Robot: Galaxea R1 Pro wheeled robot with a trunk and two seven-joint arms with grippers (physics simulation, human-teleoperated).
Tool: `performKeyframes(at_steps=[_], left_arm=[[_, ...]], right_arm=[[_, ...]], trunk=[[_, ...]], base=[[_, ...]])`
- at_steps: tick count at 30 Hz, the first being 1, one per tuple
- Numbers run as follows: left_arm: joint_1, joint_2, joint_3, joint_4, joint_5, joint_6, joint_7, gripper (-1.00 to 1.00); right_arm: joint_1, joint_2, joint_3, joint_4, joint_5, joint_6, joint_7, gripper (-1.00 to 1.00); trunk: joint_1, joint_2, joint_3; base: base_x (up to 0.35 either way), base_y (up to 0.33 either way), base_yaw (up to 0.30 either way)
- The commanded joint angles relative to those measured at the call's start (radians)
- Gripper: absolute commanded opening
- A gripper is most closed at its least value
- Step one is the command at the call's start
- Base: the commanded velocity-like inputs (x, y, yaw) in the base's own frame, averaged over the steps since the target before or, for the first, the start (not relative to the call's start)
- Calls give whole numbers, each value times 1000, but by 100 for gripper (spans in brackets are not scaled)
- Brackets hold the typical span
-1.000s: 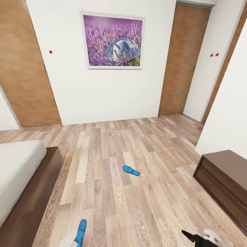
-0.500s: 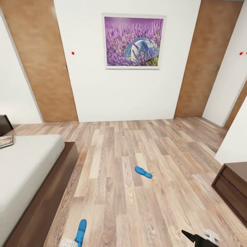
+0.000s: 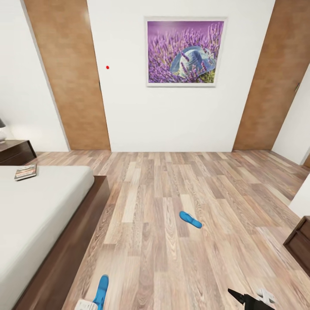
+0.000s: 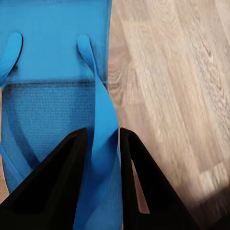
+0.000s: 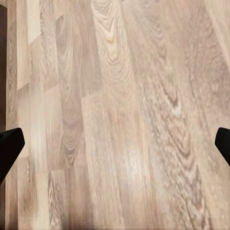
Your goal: In the bedroom, move the book from the bed onto either nightstand, and place the two sandals side by side next to the bed.
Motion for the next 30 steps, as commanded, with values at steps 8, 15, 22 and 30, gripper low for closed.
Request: performKeyframes(at_steps=[8, 15, 22, 30], left_arm=[[-1, -1, 8, 0, -11, -6, -4, -100], [-1, -1, 8, 0, -11, -6, -4, -100], [-1, -1, 8, 0, -11, -6, -4, -100], [-1, -1, 8, 0, -11, -6, -4, -100]], right_arm=[[0, 0, -5, -1, 12, 10, 5, 100], [0, 0, -5, -1, 70, 10, 6, 100], [0, 0, -5, -1, 74, 10, 7, 100], [0, 0, -5, -1, 74, 10, 7, 100]], trunk=[[0, 0, -1], [0, 0, -1], [0, 0, -1], [0, 0, -1]], base=[[186, 0, 3], [12, 0, 0], [0, 0, 18], [0, 0, 255]])
